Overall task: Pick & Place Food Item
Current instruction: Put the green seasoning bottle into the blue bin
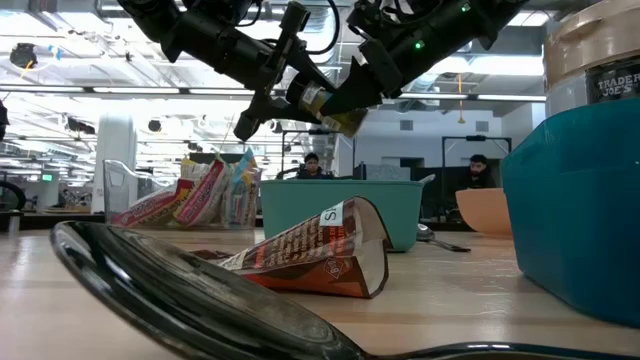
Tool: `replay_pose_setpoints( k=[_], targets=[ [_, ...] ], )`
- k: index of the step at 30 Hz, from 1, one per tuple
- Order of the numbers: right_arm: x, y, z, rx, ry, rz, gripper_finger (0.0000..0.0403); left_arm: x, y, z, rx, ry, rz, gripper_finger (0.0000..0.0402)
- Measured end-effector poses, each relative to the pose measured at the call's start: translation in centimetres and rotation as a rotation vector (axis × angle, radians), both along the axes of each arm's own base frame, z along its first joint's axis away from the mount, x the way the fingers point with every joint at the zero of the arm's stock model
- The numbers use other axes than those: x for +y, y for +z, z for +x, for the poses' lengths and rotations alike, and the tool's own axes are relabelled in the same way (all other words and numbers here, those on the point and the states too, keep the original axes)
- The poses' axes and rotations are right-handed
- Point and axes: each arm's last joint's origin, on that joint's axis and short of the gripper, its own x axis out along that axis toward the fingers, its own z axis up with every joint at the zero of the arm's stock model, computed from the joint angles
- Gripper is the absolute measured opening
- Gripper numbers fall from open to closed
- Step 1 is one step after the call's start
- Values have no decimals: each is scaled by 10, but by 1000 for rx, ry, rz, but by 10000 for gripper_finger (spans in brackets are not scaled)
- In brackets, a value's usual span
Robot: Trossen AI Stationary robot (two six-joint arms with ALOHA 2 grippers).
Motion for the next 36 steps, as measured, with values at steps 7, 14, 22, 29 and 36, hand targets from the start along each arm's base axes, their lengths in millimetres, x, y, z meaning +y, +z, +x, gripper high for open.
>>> replay_pose_setpoints(
  k=[7,14,22,29,36],
  targets=[
    [-4,-1,-1,4,-22,21,160,0,0,0,0,1,-2,205],
    [-5,-1,-1,5,-24,23,130,0,0,0,-2,3,-1,211],
    [-5,-3,-2,23,-27,26,131,1,1,0,-5,2,25,263],
    [-5,-5,-2,39,-27,25,128,1,1,0,0,-8,44,285],
    [-5,-5,-6,74,-35,16,126,3,0,0,9,-17,75,285]
  ],
)
